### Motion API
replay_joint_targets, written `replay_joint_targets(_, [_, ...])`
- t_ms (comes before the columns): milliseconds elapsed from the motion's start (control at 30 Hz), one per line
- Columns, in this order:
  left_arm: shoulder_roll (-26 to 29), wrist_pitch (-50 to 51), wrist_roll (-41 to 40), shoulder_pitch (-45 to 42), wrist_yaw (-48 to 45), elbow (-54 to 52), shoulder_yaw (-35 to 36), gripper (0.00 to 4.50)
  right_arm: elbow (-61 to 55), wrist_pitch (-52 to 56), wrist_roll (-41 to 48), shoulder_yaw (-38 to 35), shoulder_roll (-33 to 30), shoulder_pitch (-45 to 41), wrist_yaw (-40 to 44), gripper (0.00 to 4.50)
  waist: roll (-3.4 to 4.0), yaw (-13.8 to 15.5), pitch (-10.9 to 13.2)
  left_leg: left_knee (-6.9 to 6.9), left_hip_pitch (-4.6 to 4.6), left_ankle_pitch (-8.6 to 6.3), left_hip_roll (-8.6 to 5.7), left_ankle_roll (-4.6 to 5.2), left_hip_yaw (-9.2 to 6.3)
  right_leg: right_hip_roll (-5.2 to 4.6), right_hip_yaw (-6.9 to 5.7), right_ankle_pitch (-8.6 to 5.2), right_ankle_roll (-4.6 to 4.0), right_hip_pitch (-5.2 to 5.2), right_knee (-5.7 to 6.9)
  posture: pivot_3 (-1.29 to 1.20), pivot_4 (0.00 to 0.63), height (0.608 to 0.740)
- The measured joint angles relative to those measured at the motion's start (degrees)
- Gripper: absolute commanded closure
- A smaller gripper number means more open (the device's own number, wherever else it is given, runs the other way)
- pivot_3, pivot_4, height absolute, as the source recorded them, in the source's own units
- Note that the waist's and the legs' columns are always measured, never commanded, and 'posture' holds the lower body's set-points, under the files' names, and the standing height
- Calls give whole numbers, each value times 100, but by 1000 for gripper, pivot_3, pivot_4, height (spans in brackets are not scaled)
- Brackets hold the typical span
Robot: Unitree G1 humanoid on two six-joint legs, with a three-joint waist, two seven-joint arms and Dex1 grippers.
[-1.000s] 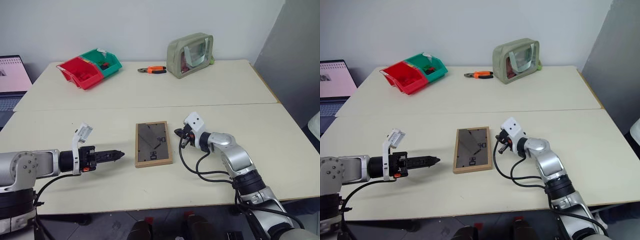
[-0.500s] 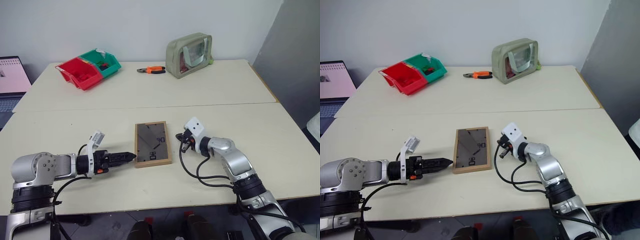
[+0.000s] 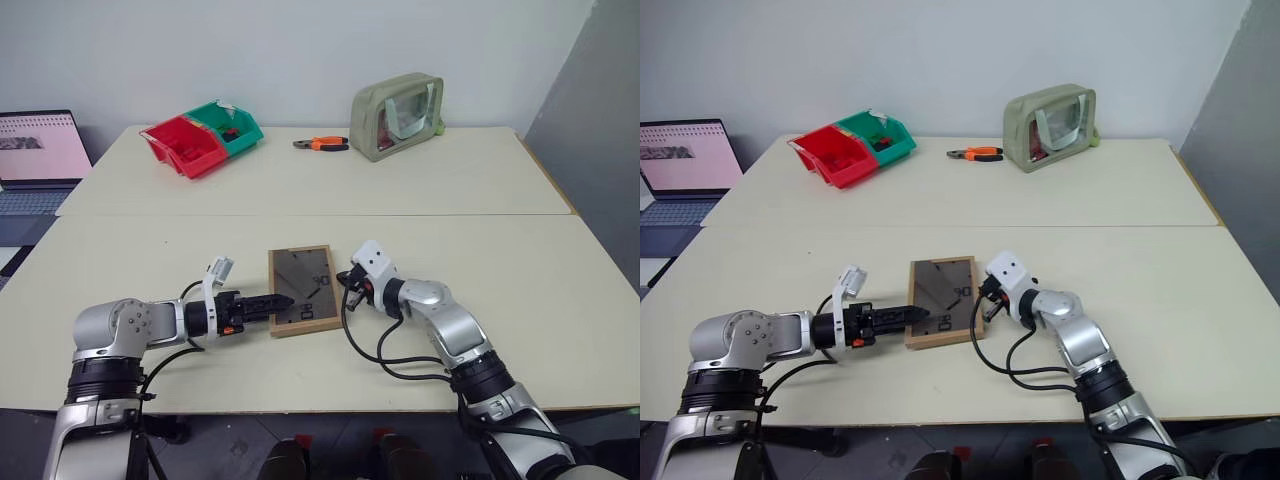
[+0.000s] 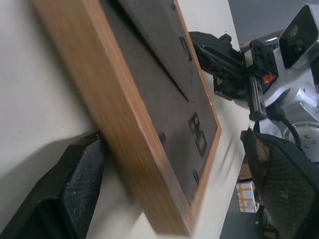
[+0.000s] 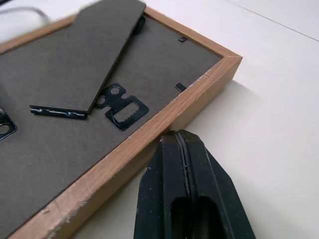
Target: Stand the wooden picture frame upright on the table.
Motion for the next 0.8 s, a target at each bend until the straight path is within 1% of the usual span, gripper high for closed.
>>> replay_joint_targets(100, [-209,146,-89,101,208,-228,145,32,0,0,1,5,12,0,-14,4500,-1,14,0,0,-6,0,-8,0,-4,-9,-2,4,-4,-1,-3,0,150,740])
replay_joint_targets(167, [-317,252,-159,145,367,-306,263,445,0,5,2,-4,-5,1,-16,4500,-2,11,-1,-1,-7,-1,-7,0,-3,-9,-2,5,-4,-2,-5,0,150,740])
replay_joint_targets(200, [-350,286,-178,170,421,-342,296,527,-2,13,6,-17,-16,1,-16,4500,-2,6,-1,-1,-7,-1,-6,0,-3,-9,-2,5,-3,-2,-4,0,150,740])
replay_joint_targets(333, [-465,479,-317,327,566,-472,399,1373,-15,35,13,-50,-92,3,-16,4500,-3,-17,0,-3,-9,-1,-1,0,-2,-7,-2,4,-4,-8,-4,0,150,740])
replay_joint_targets(467, [-466,695,-395,379,672,-535,423,2074,-15,46,19,-68,-115,3,-24,4500,-5,-44,2,-4,-15,-1,7,-1,-2,-5,-2,5,-4,-17,-4,0,150,740])
replay_joint_targets(500, [-465,722,-419,395,677,-544,425,2339,-14,46,18,-71,-118,3,-28,4500,-7,-56,3,-4,-16,-1,7,-1,-2,-5,-2,5,-5,-18,-4,0,150,740])
replay_joint_targets(567, [-465,755,-496,398,674,-560,427,2590,-10,46,23,-103,-109,2,-47,4500,-10,-59,5,-4,-17,-1,8,-1,-3,-5,-4,5,-5,-18,-4,0,150,740])
replay_joint_targets(633, [-470,799,-588,398,674,-581,431,2965,-10,46,28,-161,-113,1,-60,4500,-12,-62,6,-4,-16,-1,8,-1,-3,-5,-3,4,-4,-18,-4,0,150,740])
replay_joint_targets(700, [-479,805,-661,389,693,-621,440,3213,-10,46,33,-184,-126,1,-60,4500,-14,-63,7,-4,-16,-1,8,-1,-3,-5,-3,4,-4,-18,-4,0,150,740])
replay_joint_targets(800, [-408,790,-674,297,752,-646,437,3213,-76,118,101,-287,-281,1,-13,4500,-22,-64,12,-3,-19,-1,7,-2,-5,-3,-5,4,-4,-19,-4,0,150,740])
